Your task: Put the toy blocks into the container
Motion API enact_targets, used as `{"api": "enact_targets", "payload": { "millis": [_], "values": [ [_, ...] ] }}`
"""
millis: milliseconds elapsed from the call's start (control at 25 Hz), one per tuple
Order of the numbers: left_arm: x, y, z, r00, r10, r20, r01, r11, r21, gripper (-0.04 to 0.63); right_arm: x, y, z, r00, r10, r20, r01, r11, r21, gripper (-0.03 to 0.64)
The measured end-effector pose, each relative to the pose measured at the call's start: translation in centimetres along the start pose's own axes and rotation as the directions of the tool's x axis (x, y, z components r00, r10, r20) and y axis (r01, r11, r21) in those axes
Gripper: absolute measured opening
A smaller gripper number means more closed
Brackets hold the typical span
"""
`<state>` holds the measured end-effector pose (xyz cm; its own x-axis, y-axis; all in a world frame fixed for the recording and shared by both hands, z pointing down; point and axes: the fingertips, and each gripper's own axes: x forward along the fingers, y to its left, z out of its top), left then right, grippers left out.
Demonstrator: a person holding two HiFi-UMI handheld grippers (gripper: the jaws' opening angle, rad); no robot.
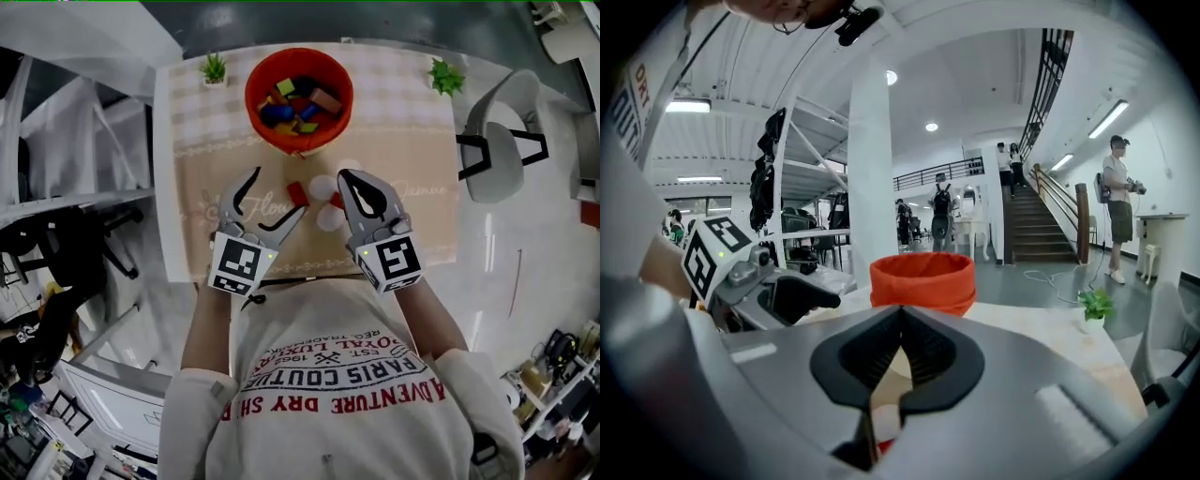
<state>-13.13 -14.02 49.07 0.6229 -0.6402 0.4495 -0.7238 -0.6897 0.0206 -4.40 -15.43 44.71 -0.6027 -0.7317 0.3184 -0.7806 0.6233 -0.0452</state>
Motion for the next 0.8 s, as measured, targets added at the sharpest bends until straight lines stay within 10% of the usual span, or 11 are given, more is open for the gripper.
{"api": "enact_targets", "payload": {
  "millis": [400,800],
  "values": [
    [3.9,-5.0,-8.9,0.953,-0.151,-0.264,0.209,0.955,0.208,0.413,-0.6,-0.8,-3.2,0.998,-0.044,-0.033,0.044,0.999,0.025,0.002],
    [7.0,-4.5,-11.7,0.895,-0.230,-0.382,0.318,0.930,0.183,0.361,-1.9,-2.1,-6.3,0.984,-0.124,-0.126,0.131,0.990,0.048,0.000]
  ]
}}
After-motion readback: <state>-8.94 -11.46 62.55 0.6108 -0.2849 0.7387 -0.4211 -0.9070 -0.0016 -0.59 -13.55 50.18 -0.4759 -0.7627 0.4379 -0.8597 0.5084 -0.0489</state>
